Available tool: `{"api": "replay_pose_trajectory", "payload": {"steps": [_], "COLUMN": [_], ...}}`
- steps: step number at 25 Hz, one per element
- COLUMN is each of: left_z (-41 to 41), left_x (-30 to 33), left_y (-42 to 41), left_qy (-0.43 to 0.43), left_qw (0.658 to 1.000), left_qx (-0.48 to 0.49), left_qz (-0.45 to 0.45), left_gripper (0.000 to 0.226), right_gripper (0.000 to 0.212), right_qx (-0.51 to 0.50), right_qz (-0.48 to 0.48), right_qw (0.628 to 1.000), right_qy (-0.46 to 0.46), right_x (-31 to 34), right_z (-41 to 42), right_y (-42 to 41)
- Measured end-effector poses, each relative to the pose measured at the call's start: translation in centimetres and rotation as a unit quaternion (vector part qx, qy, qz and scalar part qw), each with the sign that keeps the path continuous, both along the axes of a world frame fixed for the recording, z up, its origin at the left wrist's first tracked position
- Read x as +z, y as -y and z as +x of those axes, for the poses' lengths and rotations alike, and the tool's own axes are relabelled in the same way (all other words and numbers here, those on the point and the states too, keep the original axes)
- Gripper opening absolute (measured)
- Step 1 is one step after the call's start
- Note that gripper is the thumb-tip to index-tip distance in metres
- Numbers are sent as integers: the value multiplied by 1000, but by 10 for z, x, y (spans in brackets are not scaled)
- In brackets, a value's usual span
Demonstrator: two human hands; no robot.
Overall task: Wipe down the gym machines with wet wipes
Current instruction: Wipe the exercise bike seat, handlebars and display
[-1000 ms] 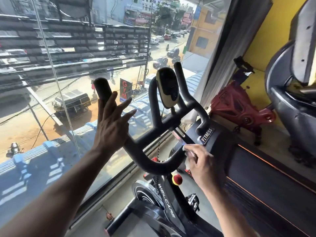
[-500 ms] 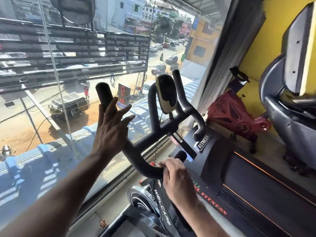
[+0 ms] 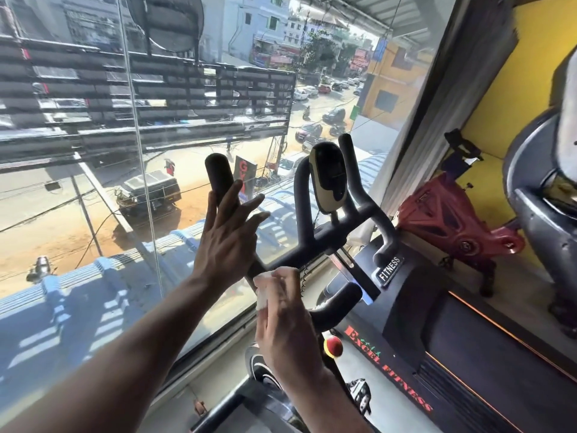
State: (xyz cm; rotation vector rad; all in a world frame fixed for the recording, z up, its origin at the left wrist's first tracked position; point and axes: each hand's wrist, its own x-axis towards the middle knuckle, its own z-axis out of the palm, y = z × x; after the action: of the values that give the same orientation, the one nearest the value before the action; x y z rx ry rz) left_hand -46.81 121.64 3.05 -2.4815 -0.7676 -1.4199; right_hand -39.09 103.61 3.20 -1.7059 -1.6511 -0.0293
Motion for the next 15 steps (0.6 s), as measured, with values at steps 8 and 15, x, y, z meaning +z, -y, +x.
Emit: {"api": "replay_pose_trajectory", "payload": {"steps": [8, 15], "left_z": [3, 1], "left_x": [0, -2], "left_y": [3, -1], "left_qy": [-3, 6], "left_qw": [1000, 1000], "left_qx": [4, -11], "left_qz": [-26, -20], "left_gripper": [42, 42], "right_gripper": [20, 50], "right_qx": [50, -9], "right_qz": [6, 41], "right_qw": [994, 993], "right_qy": [99, 107], "right_x": [-21, -54], "right_z": [89, 27], "right_y": [56, 16]}}
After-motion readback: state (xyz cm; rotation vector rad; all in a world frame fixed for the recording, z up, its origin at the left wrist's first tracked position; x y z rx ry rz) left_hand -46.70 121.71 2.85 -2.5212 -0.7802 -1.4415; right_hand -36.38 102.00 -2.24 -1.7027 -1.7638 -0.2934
